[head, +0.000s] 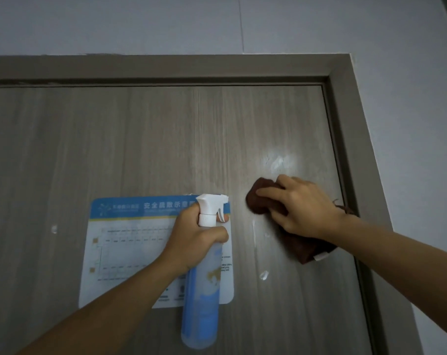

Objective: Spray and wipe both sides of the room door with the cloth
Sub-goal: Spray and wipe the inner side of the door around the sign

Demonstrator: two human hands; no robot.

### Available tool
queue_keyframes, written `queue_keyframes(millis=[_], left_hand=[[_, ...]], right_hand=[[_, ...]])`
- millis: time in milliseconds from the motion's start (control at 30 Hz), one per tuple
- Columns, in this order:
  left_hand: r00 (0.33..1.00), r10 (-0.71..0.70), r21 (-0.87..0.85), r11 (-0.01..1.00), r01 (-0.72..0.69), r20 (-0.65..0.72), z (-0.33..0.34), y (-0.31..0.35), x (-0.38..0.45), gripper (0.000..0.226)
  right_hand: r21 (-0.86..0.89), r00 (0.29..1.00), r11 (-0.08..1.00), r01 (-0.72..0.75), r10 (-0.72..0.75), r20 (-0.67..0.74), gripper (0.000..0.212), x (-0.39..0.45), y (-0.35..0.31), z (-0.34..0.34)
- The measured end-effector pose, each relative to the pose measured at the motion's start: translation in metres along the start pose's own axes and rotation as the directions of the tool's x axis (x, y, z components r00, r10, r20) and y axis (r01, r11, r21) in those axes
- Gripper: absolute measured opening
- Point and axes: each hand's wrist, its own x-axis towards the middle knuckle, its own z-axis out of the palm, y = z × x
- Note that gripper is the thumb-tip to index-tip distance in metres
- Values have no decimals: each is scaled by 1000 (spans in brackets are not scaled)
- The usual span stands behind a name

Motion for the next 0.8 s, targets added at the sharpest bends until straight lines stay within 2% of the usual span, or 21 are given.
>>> queue_keyframes(millis=[67, 100, 167, 267, 333, 433, 533, 633, 800], left_hand=[[998, -25, -26, 999, 23, -63, -4, -4, -6, 35], [992, -39, -34, 999, 35, -116, -8, -6, -10, 37], [975, -41, -16, 999, 38, -216, -21, -9, -17, 38], [956, -26, 47, 998, 42, -294, -44, -8, -23, 31], [956, -10, 83, 996, 36, -294, -59, -4, -22, 28], [970, -8, 142, 989, 44, -244, -71, 6, -16, 31], [981, -3, 208, 977, 43, -192, -70, 10, -11, 21], [984, 21, 268, 963, 28, -176, -67, 11, -8, 21], [983, 1, 198, 979, 36, -182, -73, 12, -8, 27]], right_hand=[[4, 996, 999, -52, 52, -76, 52, 22, -6, -6], [-13, 993, 999, -35, 33, -110, 51, 35, -11, -8], [-57, 987, 997, 47, -55, -152, 50, 62, -24, -11], [-128, 970, 976, 179, -196, -141, 48, 95, -44, -10], [-162, 963, 961, 224, -244, -115, 46, 108, -53, -6], [-130, 966, 967, 218, -233, -114, 47, 113, -56, 1], [-111, 963, 968, 227, -240, -126, 47, 114, -53, 3], [-146, 953, 951, 272, -287, -96, 44, 115, -50, 0], [-163, 946, 935, 314, -323, -36, 40, 116, -47, -9]])
